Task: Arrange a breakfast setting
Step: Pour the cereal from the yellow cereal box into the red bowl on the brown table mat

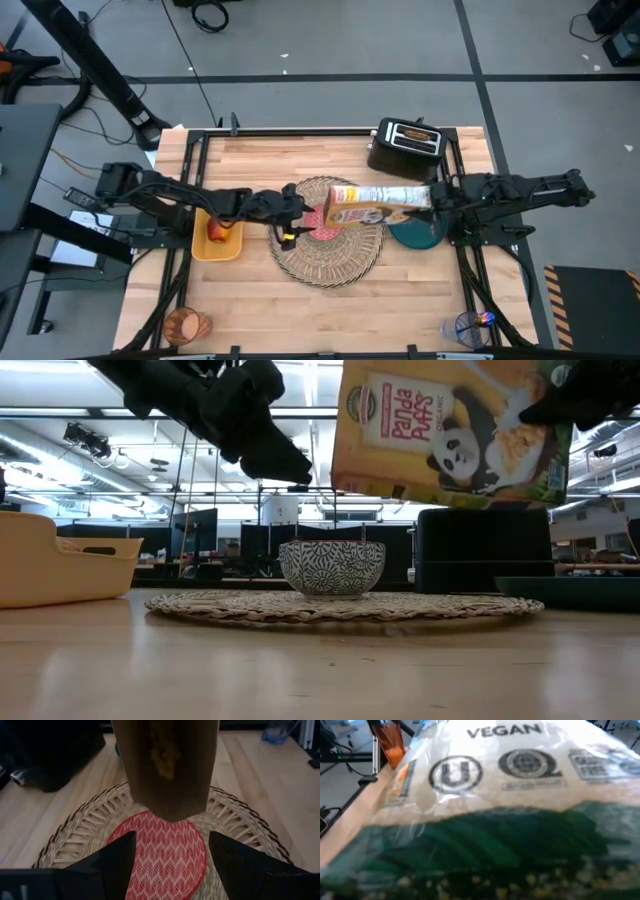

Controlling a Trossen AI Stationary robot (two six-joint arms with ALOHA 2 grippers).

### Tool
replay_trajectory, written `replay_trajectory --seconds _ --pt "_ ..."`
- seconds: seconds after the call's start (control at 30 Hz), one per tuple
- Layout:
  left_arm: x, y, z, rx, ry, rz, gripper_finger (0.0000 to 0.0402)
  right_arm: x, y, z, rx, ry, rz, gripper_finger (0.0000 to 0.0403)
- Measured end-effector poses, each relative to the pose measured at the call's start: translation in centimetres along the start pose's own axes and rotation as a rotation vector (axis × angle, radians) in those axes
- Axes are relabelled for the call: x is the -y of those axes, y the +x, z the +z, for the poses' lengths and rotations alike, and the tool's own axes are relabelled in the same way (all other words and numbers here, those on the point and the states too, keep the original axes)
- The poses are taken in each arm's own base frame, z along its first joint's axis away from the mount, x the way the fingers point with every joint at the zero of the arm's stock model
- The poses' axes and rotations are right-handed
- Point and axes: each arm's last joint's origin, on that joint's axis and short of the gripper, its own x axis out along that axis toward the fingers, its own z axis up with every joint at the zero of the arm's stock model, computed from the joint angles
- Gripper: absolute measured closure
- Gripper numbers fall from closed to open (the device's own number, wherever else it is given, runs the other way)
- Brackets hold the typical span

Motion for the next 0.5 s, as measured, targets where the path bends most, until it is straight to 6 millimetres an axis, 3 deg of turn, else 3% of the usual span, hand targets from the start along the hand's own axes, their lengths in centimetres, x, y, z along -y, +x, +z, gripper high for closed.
replay_trajectory --seconds 0.23,0.5 --pt "0.0 0.1 -0.3 -0.024 -0.003 0.003 0.0143 0.0 0.3 0.1 -0.047 -0.010 -0.007 0.0159" --pt "0.0 0.1 -0.3 -0.026 0.003 0.004 0.0143 0.1 -0.6 2.2 -0.088 -0.023 -0.032 0.0159"
